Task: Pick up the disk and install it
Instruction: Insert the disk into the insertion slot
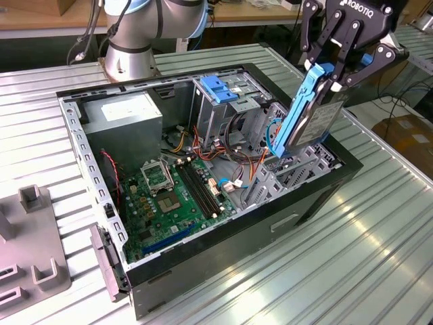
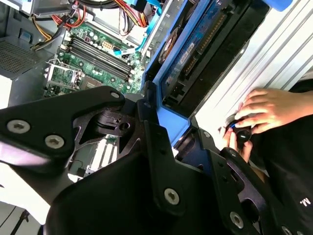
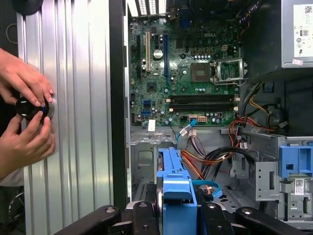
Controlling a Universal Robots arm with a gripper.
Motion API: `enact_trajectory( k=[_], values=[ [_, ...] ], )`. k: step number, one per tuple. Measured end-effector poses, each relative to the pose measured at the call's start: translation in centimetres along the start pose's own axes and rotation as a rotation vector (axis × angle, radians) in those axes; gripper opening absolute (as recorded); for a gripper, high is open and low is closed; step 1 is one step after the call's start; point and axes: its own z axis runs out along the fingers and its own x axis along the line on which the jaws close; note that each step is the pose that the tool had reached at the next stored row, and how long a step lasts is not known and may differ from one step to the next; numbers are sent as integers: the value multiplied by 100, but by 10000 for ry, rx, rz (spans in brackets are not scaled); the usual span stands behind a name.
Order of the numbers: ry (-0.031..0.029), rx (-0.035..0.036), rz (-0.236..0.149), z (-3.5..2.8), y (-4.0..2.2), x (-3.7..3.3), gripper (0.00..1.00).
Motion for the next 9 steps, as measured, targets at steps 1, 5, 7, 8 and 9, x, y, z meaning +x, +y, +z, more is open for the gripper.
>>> enact_trajectory(
  k=[1, 5, 7, 8, 9],
  values=[
    [1, 0, 1, 11, 1, 0, 37],
    [-10, 0, 1, 56, 1, -2, 37],
    [-21, -1, 1, 79, 1, -3, 37],
    [-21, -1, 1, 96, 1, -4, 37],
    [-21, -1, 2, 106, 1, -5, 37]
  ],
)
